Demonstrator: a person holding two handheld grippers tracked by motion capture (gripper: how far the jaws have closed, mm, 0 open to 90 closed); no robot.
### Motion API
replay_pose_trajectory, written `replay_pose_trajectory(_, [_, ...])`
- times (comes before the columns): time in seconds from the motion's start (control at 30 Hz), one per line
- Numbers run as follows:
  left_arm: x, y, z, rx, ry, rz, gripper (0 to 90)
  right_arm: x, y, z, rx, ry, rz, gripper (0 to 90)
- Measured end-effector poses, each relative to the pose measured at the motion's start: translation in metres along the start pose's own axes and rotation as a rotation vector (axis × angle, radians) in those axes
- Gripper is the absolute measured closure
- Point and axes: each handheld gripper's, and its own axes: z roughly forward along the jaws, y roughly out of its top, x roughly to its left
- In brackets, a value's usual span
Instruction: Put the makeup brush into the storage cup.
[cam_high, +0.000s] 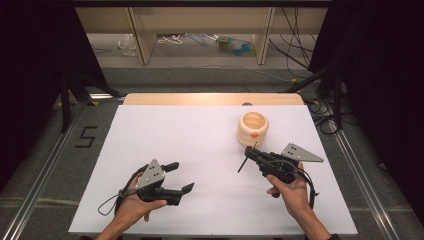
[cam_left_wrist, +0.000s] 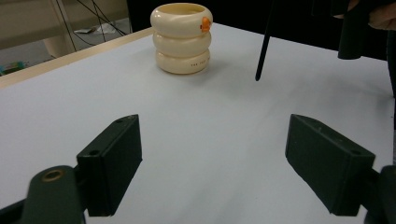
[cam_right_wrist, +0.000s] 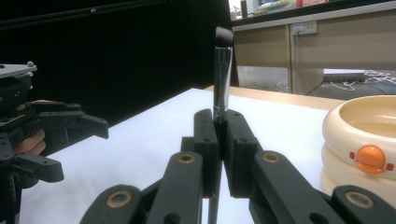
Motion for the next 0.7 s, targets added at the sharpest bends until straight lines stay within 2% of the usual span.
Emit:
replay_pose_trajectory(0.07, [0.000, -0.001, -0.002, 0.000, 0.001, 0.000, 18.5, 0.000, 0.001, 0.000, -0.005, -0.003, 0.000, 85.1])
replay_pose_trajectory(0.1, [0.000, -0.001, -0.002, -0.005, -0.002, -0.013, 18.4, 0.000, 0.001, 0.000, -0.004, -0.003, 0.004, 85.1])
replay_pose_trajectory(0.23, [0.001, -0.003, -0.006, -0.012, 0.011, -0.007, 18.4, 0.000, 0.001, -0.001, 0.005, -0.004, 0.007, 85.1])
replay_pose_trajectory(0.27, [0.001, -0.004, -0.007, -0.006, 0.012, -0.006, 18.3, -0.001, 0.001, 0.000, -0.015, 0.000, 0.001, 85.1])
replay_pose_trajectory(0.3, [0.001, -0.005, -0.007, -0.005, 0.014, -0.014, 18.3, -0.001, 0.002, -0.001, 0.004, -0.011, -0.004, 85.1])
replay_pose_trajectory(0.7, [-0.001, -0.007, -0.011, -0.006, 0.017, -0.006, 18.2, -0.015, 0.019, -0.002, -0.012, -0.082, -0.030, 85.1])
